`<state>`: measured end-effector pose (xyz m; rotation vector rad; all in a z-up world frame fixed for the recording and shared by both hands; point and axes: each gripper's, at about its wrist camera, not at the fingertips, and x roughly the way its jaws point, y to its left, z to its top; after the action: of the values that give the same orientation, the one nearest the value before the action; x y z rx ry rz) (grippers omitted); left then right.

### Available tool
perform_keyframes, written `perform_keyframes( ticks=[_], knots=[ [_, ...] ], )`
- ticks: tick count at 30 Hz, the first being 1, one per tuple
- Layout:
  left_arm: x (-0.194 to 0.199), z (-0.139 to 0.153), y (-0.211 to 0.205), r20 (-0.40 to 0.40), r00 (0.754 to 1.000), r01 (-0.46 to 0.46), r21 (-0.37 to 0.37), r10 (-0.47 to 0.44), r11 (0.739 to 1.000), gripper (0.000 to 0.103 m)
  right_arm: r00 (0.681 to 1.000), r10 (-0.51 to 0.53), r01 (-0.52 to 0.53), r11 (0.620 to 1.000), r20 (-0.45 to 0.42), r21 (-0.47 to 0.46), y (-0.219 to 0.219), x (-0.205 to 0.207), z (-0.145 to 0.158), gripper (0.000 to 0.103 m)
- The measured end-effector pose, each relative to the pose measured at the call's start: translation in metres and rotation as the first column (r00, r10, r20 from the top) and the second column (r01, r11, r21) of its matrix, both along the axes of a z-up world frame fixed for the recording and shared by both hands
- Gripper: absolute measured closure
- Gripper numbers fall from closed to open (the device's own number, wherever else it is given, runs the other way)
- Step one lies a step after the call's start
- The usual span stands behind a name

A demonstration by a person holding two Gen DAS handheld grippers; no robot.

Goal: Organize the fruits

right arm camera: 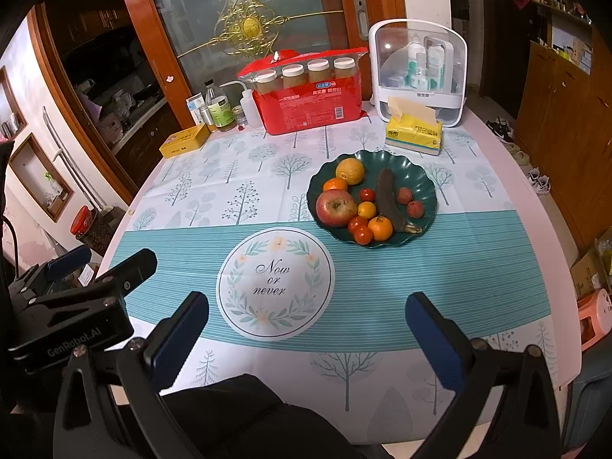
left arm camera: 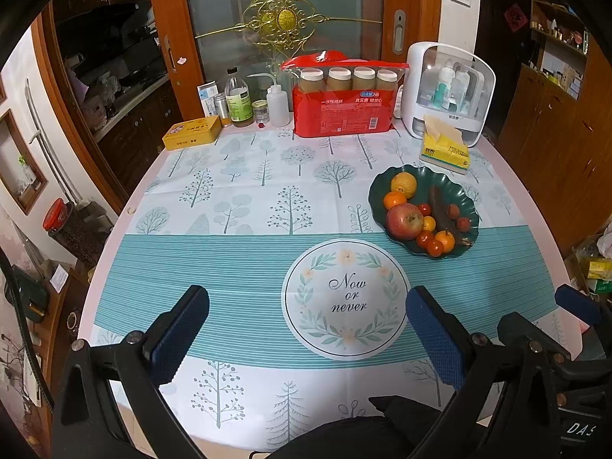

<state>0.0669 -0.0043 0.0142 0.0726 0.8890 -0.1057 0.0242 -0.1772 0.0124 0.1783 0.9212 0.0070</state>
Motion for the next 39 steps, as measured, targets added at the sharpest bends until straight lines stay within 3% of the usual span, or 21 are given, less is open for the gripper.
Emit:
perform_keyframes(
  ticks=[39],
  knots=[
    [-0.0014,-0.0033,0.0038,-0.006,1.0,0.004,0.008,-0.004,1.0,0.001,1.0,0.006,-0.005,1.0,-0.016,0.013,0.0011,0.003,-0.0049,0.0]
  ],
)
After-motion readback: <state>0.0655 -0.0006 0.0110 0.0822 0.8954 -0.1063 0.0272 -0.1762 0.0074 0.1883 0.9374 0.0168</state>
